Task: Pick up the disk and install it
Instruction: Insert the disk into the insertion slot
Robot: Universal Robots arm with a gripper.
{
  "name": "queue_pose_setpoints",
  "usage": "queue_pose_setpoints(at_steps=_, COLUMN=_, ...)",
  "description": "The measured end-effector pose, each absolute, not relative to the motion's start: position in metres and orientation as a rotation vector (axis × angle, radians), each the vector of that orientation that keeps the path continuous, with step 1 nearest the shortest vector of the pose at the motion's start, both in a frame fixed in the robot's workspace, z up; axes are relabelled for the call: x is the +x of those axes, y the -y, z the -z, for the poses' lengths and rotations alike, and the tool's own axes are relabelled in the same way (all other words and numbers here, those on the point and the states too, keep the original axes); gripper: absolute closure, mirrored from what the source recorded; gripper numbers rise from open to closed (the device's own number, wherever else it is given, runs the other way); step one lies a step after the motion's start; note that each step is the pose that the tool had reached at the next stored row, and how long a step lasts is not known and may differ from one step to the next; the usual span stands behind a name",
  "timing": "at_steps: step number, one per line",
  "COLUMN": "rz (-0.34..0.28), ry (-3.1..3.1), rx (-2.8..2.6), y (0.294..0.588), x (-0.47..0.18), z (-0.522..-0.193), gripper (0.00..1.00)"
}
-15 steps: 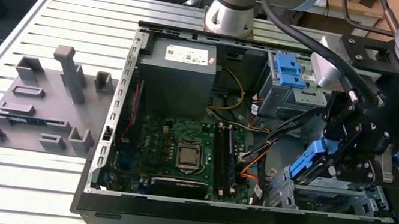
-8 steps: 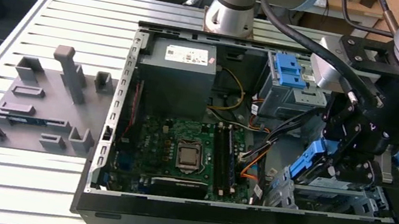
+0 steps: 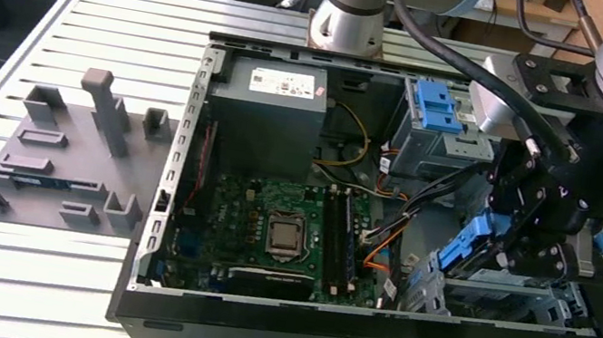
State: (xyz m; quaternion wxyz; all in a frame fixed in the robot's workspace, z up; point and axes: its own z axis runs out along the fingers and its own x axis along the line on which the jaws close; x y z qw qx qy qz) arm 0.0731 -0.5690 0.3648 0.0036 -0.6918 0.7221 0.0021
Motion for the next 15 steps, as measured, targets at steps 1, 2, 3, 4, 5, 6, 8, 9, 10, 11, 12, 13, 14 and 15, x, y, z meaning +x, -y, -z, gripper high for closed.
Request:
queue_pose_setpoints(at_steps=1, rz=-0.007, ry=-2.263, rx=-2.168, y=0.569, x=0.0731, z=-0.3648, gripper=0.56)
queue_pose_setpoints(at_steps=2, rz=-0.007, ry=-2.263, rx=-2.168, y=0.569, x=0.0731, z=-0.3647, gripper=0.56)
queue_pose_setpoints(at_steps=3, rz=-0.007, ry=-2.263, rx=-2.169, y=0.569, x=0.0731, z=-0.3647, gripper=0.56)
queue_pose_setpoints(at_steps=4, rz=-0.007, ry=-2.263, rx=-2.169, y=0.569, x=0.0731, z=-0.3647, gripper=0.56)
queue_pose_setpoints(at_steps=5, rz=-0.007, ry=-2.263, rx=-2.169, y=0.569, x=0.0731, z=-0.3647, gripper=0.56)
queue_pose_setpoints(at_steps=6, rz=-0.007, ry=-2.263, rx=-2.169, y=0.569, x=0.0731, z=-0.3647, gripper=0.56)
queue_pose_setpoints(at_steps=8, rz=-0.007, ry=-2.263, rx=-2.169, y=0.569, x=0.0731, z=-0.3647, gripper=0.64)
queue_pose_setpoints(at_steps=9, rz=-0.007, ry=-2.263, rx=-2.169, y=0.569, x=0.0731, z=-0.3647, gripper=0.64)
queue_pose_setpoints(at_steps=10, rz=-0.007, ry=-2.263, rx=-2.169, y=0.569, x=0.0731, z=-0.3647, gripper=0.7)
queue_pose_setpoints(at_steps=11, rz=-0.007, ry=-2.263, rx=-2.169, y=0.569, x=0.0731, z=-0.3647, gripper=0.76)
queue_pose_setpoints(at_steps=12, rz=-0.007, ry=-2.263, rx=-2.169, y=0.569, x=0.0731, z=-0.3646, gripper=0.82)
queue_pose_setpoints(at_steps=13, rz=-0.007, ry=-2.263, rx=-2.169, y=0.569, x=0.0731, z=-0.3646, gripper=0.82)
queue_pose_setpoints(at_steps=14, rz=-0.007, ry=-2.263, rx=-2.169, y=0.569, x=0.0731, z=-0.3646, gripper=0.82)
queue_pose_setpoints(at_steps=15, rz=-0.007, ry=-2.263, rx=-2.169, y=0.569, x=0.0731, z=-0.3646, gripper=0.88)
